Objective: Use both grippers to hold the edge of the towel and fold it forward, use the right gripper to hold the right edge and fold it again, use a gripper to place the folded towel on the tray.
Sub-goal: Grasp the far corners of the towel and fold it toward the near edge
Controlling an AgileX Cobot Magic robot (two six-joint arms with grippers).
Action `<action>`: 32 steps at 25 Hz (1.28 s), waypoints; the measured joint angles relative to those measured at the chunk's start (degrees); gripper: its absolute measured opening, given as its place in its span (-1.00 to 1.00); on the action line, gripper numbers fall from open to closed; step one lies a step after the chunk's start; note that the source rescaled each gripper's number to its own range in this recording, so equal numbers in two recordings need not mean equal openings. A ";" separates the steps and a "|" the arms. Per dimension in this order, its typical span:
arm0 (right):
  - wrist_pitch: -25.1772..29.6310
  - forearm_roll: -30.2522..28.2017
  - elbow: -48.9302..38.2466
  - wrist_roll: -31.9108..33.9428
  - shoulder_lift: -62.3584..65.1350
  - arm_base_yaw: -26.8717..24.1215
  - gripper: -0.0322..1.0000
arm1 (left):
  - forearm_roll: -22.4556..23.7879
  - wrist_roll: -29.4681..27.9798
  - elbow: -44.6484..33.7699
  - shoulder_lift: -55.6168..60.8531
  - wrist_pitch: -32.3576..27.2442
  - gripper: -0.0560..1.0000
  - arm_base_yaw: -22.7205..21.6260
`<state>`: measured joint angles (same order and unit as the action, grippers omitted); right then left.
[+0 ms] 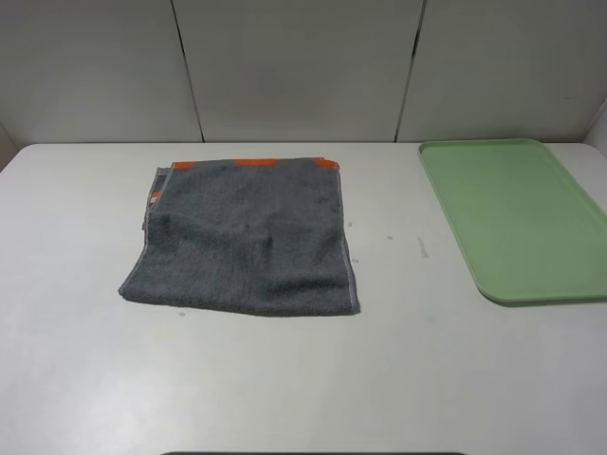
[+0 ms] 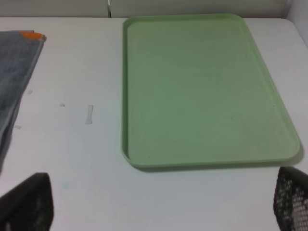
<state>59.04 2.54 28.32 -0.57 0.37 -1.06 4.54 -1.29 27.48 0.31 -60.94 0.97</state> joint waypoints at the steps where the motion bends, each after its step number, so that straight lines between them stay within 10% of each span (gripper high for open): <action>1: 0.00 0.00 0.00 0.00 0.00 0.00 1.00 | 0.00 0.00 0.00 0.00 0.00 0.98 0.00; 32: 0.00 0.00 0.00 0.00 0.00 0.00 1.00 | 0.00 0.00 0.00 0.00 0.00 0.98 0.00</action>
<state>59.04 2.54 28.32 -0.57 0.37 -1.06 4.54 -1.29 27.48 0.31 -60.94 0.97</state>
